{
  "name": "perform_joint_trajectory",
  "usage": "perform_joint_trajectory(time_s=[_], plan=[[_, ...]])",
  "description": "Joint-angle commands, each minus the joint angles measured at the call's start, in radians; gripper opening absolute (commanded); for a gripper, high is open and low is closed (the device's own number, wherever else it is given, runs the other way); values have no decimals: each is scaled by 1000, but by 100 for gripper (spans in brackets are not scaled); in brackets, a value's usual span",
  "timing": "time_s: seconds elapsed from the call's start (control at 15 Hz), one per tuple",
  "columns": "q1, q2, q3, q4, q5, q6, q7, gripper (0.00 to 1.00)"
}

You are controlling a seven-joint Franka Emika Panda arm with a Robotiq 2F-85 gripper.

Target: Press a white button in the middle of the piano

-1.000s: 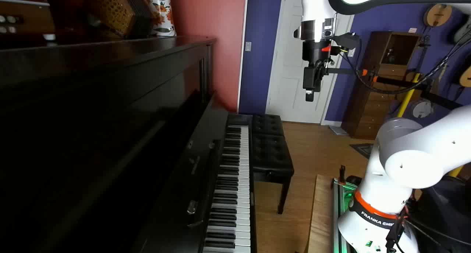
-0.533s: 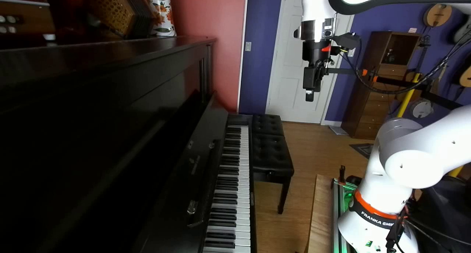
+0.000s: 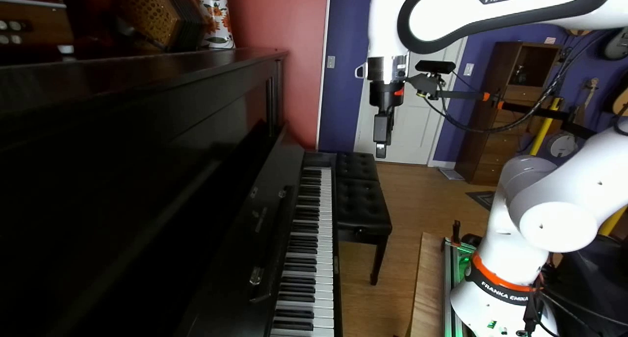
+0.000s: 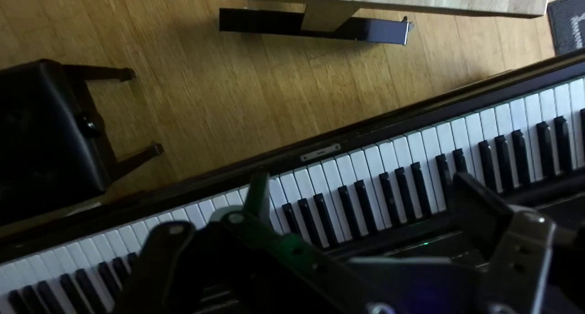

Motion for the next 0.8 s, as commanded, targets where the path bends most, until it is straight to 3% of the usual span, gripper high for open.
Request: perform_joint_trajectory(time_s=[0.0,0.4,0.73], plan=[[52,137,-36,-25,42,122,-108,100],[61,303,-52,-55,68,287,-247,100],[45,341,-41,-47,55,289,-244,100]])
